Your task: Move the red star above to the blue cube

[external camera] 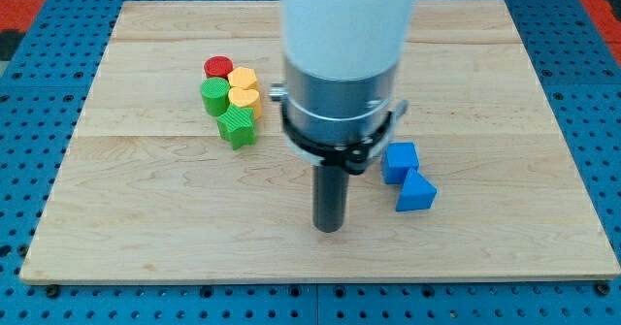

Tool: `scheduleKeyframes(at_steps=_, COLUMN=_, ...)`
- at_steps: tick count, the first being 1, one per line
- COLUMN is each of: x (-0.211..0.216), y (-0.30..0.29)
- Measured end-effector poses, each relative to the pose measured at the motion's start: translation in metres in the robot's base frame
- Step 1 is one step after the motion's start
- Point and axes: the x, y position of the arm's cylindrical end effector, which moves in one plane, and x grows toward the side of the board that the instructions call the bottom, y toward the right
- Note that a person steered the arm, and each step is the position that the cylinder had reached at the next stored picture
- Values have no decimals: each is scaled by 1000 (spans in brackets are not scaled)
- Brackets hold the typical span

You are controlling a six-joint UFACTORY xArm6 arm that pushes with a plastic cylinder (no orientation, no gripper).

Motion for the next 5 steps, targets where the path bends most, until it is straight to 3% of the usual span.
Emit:
scheduleKeyframes(at_steps=1, x=3, y=27)
scheduleKeyframes(at_steps=2, x=-22, y=6)
scheduleKeyframes(at_steps=3, x=-55, y=30)
scheduleKeyframes(at_steps=4, x=-55, y=95)
scheduleKeyframes(at_steps=5, x=-17, y=109)
